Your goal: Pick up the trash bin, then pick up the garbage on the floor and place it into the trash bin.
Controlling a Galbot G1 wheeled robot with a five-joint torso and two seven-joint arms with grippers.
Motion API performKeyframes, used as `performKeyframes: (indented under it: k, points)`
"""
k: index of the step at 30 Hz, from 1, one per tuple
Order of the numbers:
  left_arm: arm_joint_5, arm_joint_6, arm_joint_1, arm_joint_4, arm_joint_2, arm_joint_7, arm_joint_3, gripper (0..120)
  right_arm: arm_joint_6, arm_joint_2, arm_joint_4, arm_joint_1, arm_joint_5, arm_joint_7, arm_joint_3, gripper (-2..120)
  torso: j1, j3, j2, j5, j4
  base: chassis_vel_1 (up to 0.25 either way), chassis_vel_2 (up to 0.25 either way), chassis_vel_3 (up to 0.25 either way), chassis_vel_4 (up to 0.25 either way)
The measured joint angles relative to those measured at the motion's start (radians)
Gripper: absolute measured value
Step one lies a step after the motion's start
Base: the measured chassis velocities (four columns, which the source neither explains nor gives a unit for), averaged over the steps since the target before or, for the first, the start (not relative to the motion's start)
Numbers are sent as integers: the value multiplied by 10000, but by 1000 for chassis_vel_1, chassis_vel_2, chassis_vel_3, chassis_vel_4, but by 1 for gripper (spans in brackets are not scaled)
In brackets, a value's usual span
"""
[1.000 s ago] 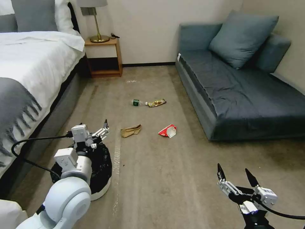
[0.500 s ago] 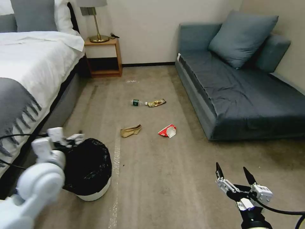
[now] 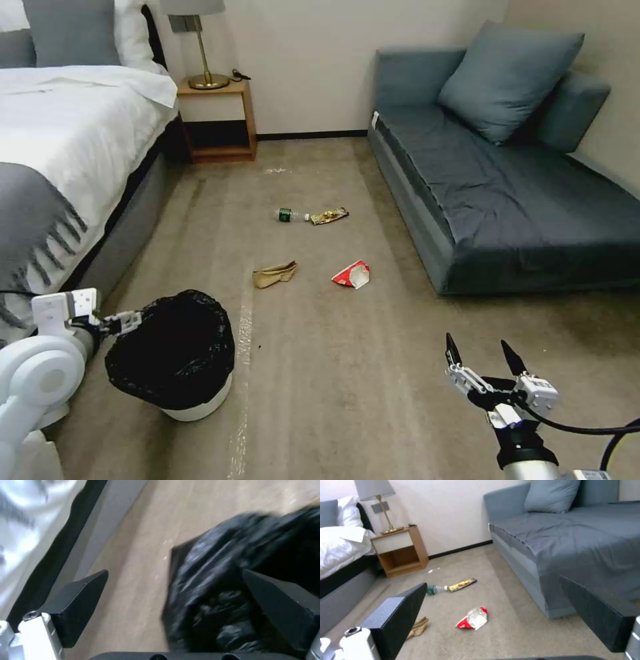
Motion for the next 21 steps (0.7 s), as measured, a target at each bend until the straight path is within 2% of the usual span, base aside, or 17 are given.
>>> performKeyframes:
  k: [3, 6, 9, 11, 13, 15, 17, 19, 21]
  points:
    - [36, 0, 25, 206, -50, 0, 12, 100, 0, -39, -77, 61, 24, 3, 0, 100, -1, 0, 0, 0, 0, 0, 0, 0, 0]
    - [121, -16, -87, 755, -317, 63, 199, 100, 0, -74, -356, 234, 1, 5, -80, 100, -1, 0, 0, 1, 0, 0, 0, 0, 0]
    - [152, -28, -180, 808, -476, 91, 400, 100, 4, -60, -452, 279, -95, 5, -131, 100, 0, 0, 0, 0, 0, 0, 0, 0, 0]
    - [223, -44, -417, 858, -666, 115, 753, 100, 34, -57, -573, 325, -248, -4, -146, 100, 0, 0, 0, 1, 0, 0, 0, 0, 0]
    - [229, -46, -489, 887, -697, 117, 834, 100, 56, -61, -608, 340, -277, -16, -143, 100, 0, 0, 0, 1, 0, 0, 0, 0, 0]
    - [250, -54, -777, 1043, -790, 127, 1163, 100, 89, -85, -721, 387, -317, -40, -121, 100, -1, 0, 0, 1, -1, 0, 0, 0, 0]
    - [321, -65, -1229, 1460, -904, 133, 1701, 100, 90, -141, -909, 439, -320, -43, -93, 100, 0, 0, 0, 2, -2, 0, 0, 0, 0]
    - [331, -67, -1315, 1553, -926, 133, 1808, 100, 90, -151, -939, 444, -320, -43, -89, 100, -1, 0, 0, 2, -2, 0, 0, 0, 0]
    - [365, -74, -1710, 2061, -1055, 136, 2283, 100, 83, -203, -1074, 478, -320, -43, -64, 100, -1, 0, 0, 1, -2, 0, 0, 0, 0]
